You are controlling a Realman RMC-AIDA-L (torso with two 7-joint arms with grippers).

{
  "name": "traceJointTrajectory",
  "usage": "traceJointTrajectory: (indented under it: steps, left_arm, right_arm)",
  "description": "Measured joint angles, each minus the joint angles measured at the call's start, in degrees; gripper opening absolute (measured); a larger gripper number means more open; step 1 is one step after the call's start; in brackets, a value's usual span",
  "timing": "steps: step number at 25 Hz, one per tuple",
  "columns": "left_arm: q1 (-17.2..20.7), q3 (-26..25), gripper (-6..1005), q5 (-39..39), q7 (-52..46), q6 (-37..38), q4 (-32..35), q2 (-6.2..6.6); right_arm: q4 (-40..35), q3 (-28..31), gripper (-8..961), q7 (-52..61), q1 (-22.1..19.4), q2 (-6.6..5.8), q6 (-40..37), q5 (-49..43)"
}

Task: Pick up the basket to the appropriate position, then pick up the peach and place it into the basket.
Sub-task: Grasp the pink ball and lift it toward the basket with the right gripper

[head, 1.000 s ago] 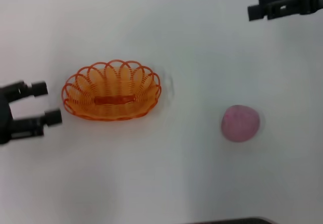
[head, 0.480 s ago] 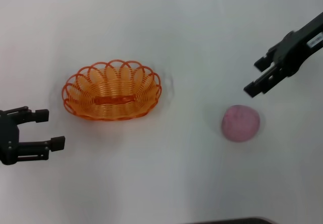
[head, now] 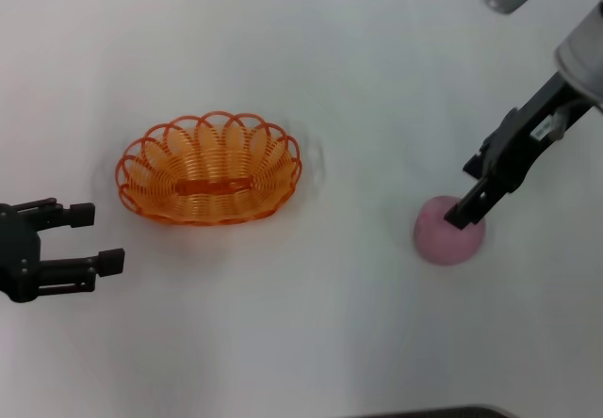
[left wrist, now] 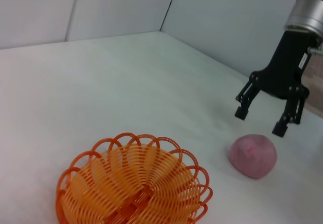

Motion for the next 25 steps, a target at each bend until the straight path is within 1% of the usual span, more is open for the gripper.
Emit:
traceJointTrajectory:
  steps: [4,9,19,22,25]
  left_arm:
    - [-0.12,0.70,856,0.00,-0.63,-0.41,-0.04,0.00]
    - [-0.15,1.32,842,0.00,-1.29,-0.96,-0.18,0.00]
    - [-0.16,1.31,842,-0.32,-1.37,-0.96,-0.67,0.00]
    - [-0.16,1.30,842,-0.34,-1.37,-0.96,-0.67,0.00]
    - [-0.16,1.30,842,-0.36,-1.37,-0.95,-0.73,0.00]
  right_arm:
    - [0.43,-1.63,936,-0.38,0.03,1.23,0.82,-1.37]
    - [3.19,-3.04,919,-0.31,0.64,1.45,2.65,-1.89]
    - [3.44,-3.02,489,-0.56,0.84,1.32,2.98,-1.91]
    - [3.28,-2.14,361,-1.32,0.84,0.98,2.78,-0.95]
    - [2.53,-0.05,234,-2.50,0.83,0.23,2.37,1.67]
